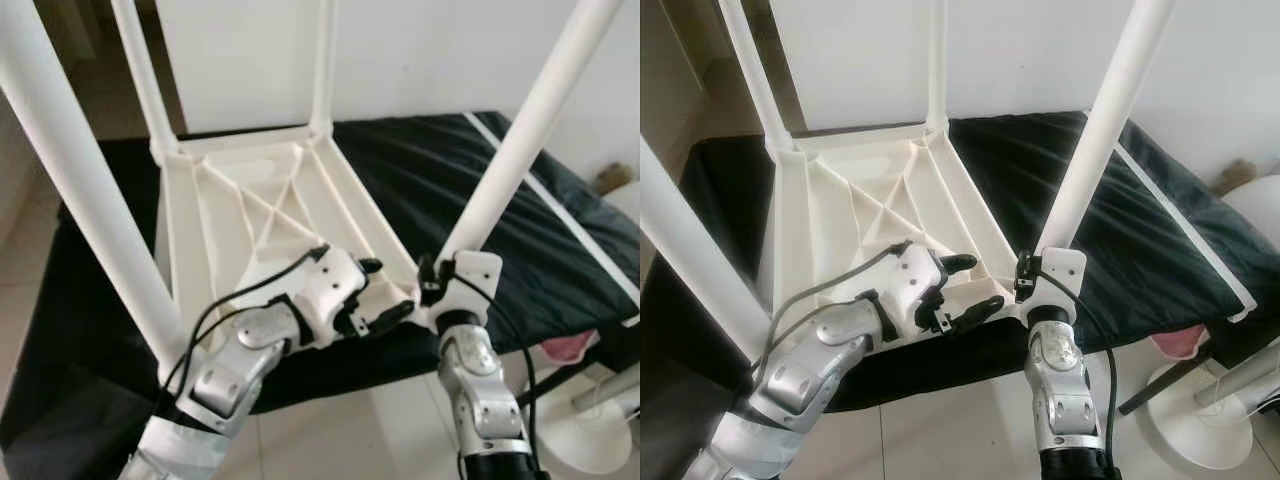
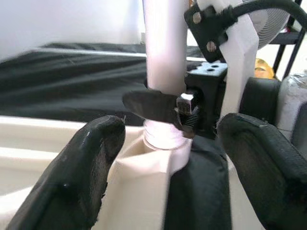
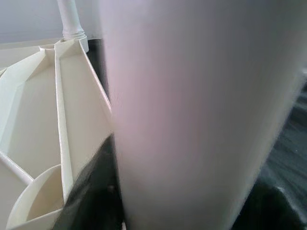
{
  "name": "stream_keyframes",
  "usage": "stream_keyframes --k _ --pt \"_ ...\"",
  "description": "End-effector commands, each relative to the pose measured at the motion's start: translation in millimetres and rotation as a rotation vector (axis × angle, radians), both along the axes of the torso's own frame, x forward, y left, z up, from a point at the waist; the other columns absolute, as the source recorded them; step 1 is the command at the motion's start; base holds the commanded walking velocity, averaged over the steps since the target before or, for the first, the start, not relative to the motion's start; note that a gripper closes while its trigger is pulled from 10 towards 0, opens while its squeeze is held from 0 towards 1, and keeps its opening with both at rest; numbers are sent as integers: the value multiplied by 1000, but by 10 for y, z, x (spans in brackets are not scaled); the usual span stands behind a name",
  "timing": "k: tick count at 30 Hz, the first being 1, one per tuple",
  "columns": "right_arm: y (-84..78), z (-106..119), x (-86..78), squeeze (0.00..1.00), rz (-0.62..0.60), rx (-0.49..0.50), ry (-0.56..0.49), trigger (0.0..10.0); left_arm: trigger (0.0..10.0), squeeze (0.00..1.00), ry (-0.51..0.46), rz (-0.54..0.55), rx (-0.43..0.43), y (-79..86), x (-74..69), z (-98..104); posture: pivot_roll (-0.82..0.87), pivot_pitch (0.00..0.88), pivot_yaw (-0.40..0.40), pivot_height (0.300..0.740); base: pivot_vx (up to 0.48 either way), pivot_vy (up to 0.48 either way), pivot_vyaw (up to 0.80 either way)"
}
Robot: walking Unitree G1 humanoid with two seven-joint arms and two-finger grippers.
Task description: Building children table
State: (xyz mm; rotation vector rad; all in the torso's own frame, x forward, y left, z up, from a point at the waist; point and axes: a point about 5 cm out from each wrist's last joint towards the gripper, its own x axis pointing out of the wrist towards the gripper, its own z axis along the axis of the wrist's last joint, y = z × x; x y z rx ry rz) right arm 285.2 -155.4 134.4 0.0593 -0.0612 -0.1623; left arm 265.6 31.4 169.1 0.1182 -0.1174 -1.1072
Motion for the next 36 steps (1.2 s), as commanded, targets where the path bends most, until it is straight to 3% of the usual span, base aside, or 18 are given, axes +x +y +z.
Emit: stream_keyframes --k 1,10,11,24,25,36 --pt "-63 -86 3 1000 1 7 42 10000 10000 0 26 -57 22 4 -21 -54 -67 31 -48 740 0 0 0" --pt "-97 -25 50 973 144 -19 -2 10000 10000 0 -7 9 39 47 5 -90 -57 35 -47 740 0 0 0" --pt "-108 -15 51 0 159 -25 -7 10000 10000 0 -12 15 42 58 9 -87 -61 34 -45 740 0 0 0" --pt "-246 -4 12 0 312 -84 -30 10000 10000 0 -7 19 47 148 -1 -83 -64 42 -41 740 0 0 0" --pt "-271 9 23 0 379 -110 -34 10000 10000 0 -28 50 48 196 39 -56 -55 52 -48 740 0 0 0" --pt "-308 -10 99 0 555 -155 -9 10000 10000 0 -55 78 69 288 32 -59 -34 67 -41 740 0 0 0"
